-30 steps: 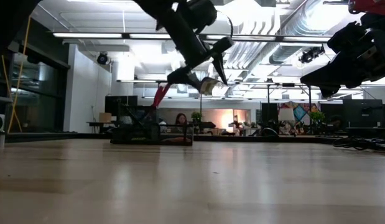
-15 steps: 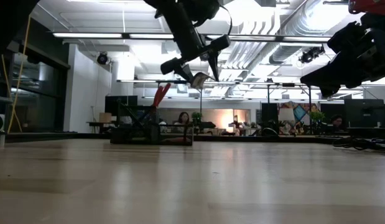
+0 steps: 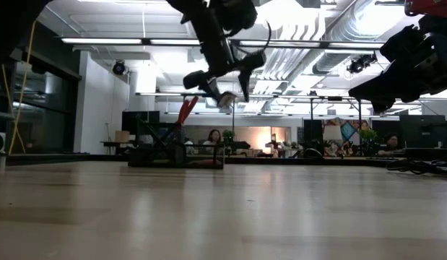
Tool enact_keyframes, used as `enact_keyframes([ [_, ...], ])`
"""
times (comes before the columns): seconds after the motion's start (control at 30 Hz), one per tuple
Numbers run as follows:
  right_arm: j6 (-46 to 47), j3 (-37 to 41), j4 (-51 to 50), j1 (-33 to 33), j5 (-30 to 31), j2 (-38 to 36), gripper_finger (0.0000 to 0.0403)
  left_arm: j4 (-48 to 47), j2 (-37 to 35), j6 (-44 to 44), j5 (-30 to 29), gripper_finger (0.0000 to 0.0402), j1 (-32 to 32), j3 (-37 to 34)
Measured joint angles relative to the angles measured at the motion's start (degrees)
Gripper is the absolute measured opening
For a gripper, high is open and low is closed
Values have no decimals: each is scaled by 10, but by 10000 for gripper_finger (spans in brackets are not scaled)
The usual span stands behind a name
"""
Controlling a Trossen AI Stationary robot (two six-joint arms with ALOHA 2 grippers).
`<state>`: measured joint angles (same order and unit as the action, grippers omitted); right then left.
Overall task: Pick and place office supplies into organizer
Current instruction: Put the blue sticky notes into the black desk organizer
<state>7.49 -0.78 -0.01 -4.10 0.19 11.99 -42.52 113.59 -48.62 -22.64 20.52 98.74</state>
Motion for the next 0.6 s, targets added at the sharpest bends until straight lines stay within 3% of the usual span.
enact_keyframes([
  [0.6,0,0,0,0,0,0,0,-48,44,-23,6,276,-3,-1],
])
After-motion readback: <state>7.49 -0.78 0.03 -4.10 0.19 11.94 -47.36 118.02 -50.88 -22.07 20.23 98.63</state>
